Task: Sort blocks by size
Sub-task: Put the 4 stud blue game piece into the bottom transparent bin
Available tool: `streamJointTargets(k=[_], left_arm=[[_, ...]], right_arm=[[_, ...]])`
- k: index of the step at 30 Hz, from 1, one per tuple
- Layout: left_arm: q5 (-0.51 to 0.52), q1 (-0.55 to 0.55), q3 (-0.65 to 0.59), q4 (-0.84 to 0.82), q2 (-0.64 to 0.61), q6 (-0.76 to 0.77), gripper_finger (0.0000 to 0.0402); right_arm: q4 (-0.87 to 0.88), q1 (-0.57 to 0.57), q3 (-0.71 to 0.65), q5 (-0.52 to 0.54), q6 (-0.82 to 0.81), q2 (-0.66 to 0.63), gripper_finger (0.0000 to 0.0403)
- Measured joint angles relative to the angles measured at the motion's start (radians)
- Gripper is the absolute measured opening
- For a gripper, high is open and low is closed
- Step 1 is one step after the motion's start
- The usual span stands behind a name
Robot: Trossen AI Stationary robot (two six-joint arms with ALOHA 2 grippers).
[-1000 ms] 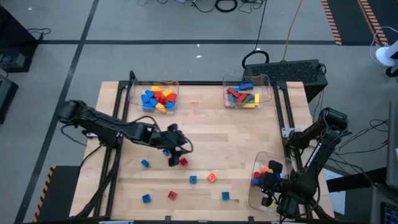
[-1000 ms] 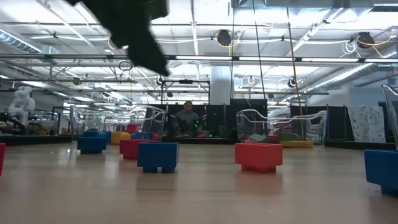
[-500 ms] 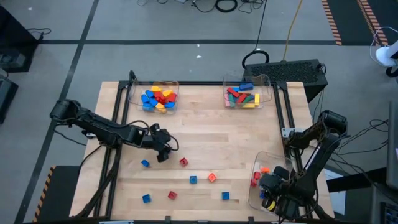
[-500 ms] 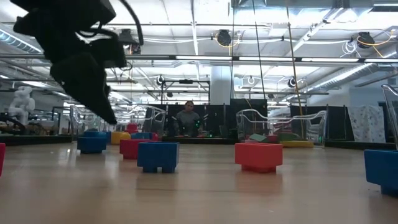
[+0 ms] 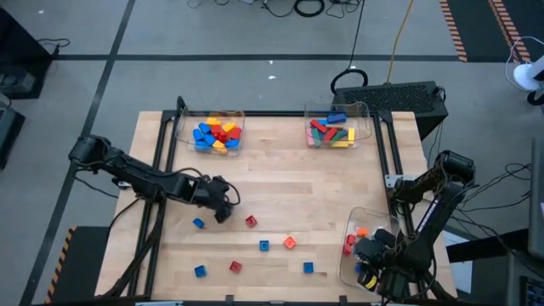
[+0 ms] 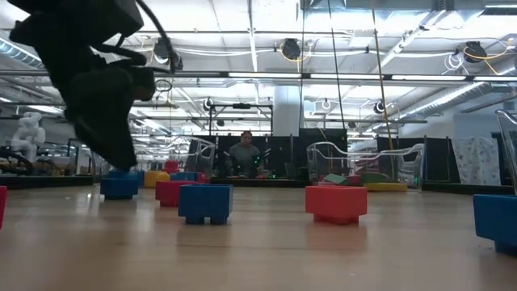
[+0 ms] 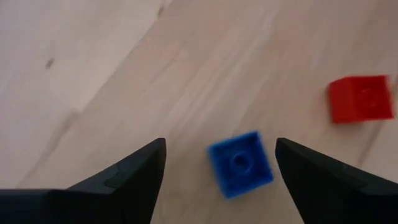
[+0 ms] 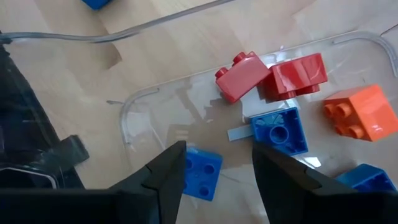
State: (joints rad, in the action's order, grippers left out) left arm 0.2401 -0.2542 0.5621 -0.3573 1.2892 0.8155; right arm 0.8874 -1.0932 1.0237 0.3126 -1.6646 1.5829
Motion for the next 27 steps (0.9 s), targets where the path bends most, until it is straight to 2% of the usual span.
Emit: streamJointTargets(k=[5, 12, 19, 23, 27], left_arm=[[0.033, -0.036, 0.0, -0.058, 0.031, 0.082, 0.0304], [0.04, -0.076, 0.005, 0.027, 0.126, 0.099, 0.0305], [0.042, -0.081, 0.005, 0.083, 0.159, 0.092, 0.0301], [0.05, -0.081, 0.005, 0.094, 0.16, 0.067, 0.0271], [0.075, -0.081, 0.004, 0.093, 0.161, 0.06, 0.0197]], right_arm=[[0.0, -0.002, 0.0, 0.0, 0.0, 0.0, 0.017], [-0.018, -0.002, 0.0, -0.001, 0.0, -0.001, 0.0171], [-0.03, -0.002, 0.0, -0.005, 0.0, -0.001, 0.0171], [-0.029, -0.001, 0.0, 0.001, 0.0, -0.001, 0.0169], [-0.029, 0.003, 0.0, 0.037, 0.0, -0.001, 0.0157]])
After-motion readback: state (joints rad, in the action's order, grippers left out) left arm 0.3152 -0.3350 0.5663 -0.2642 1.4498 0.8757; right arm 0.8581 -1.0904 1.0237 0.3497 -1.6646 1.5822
